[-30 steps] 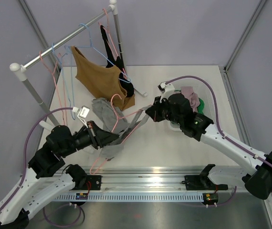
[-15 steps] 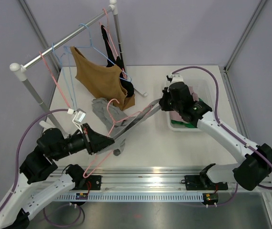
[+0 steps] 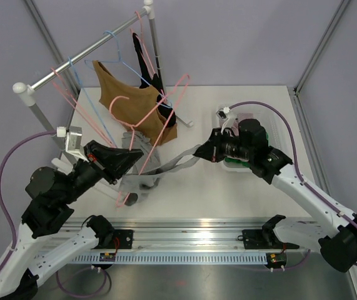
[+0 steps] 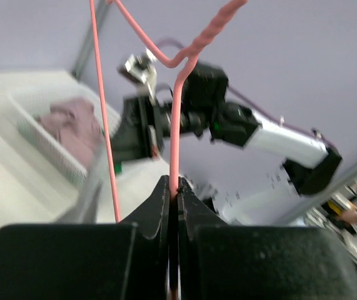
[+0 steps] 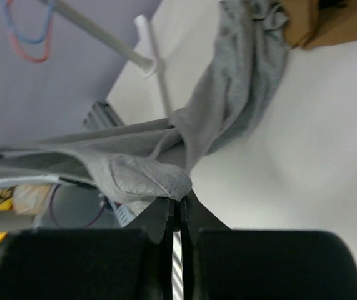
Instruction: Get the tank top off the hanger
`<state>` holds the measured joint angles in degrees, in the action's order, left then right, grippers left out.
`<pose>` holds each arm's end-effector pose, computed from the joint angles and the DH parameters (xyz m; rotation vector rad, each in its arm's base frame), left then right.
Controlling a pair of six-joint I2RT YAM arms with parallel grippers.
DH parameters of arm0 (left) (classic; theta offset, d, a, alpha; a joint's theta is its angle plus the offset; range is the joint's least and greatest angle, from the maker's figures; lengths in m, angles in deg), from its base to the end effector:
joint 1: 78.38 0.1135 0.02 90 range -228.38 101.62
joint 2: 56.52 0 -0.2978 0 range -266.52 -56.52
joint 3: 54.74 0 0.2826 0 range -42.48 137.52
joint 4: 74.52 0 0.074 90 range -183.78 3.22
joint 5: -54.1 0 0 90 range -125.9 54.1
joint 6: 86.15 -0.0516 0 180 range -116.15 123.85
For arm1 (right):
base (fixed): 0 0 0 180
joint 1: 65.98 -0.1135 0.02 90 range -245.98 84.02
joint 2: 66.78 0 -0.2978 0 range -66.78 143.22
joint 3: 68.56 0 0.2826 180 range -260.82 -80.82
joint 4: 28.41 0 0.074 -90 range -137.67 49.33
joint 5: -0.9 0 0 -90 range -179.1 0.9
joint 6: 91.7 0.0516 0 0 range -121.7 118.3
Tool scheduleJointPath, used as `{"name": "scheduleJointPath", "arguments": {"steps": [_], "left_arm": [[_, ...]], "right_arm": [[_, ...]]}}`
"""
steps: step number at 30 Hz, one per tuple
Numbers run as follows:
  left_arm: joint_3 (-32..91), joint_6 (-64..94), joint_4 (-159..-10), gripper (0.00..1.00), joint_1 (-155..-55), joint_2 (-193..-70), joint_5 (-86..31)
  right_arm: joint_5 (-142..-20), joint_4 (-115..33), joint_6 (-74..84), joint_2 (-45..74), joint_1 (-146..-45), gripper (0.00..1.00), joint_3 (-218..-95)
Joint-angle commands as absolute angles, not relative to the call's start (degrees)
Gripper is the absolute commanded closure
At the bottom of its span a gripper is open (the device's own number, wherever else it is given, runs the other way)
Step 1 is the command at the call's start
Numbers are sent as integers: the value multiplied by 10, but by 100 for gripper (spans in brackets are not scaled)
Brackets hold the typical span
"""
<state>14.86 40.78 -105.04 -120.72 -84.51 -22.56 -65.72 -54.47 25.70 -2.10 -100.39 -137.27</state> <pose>0.0587 -0.0696 0.4648 0.2833 1.4864 -1.2961 0.2252 0.1791 0.3570 -0.4148 2.0486 1.0843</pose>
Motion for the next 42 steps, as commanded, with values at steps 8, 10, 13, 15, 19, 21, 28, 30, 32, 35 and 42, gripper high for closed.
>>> {"name": "scheduleJointPath", "arguments": {"steps": [8,10,13,15,19,21,28,30,32,35,42], "left_arm": [[153,162,-691,100,-1210,-937,-459],[171,139,-677,100,-1210,-951,-525],[176,130,-656,100,-1211,-962,-573],[162,143,-631,100,-1211,-951,-587],[117,152,-559,100,-1211,-925,-584],[118,148,-552,100,-1211,-924,-581],[190,192,-721,100,-1211,-937,-599],[190,230,-772,100,-1212,-933,-622],[182,260,-803,100,-1213,-921,-651],[168,305,-855,100,-1215,-906,-674],[130,354,-901,100,-1220,-851,-670]], "right_arm": [[-677,-711,207,-232,-1012,100,-1304],[-697,-748,196,-269,-1011,100,-1304],[-685,-751,197,-295,-1012,100,-1304],[-665,-742,212,-302,-1012,100,-1291],[-556,-590,271,-298,-1011,100,-1238],[-528,-573,289,-280,-1012,100,-1237],[-695,-702,241,-235,-1011,100,-1281],[-677,-688,250,-222,-1013,82,-1275],[-667,-666,263,-201,-1015,49,-1264],[-677,-647,270,-185,-1024,7,-1252],[-711,-640,263,-123,-1024,0,-1260]]}}
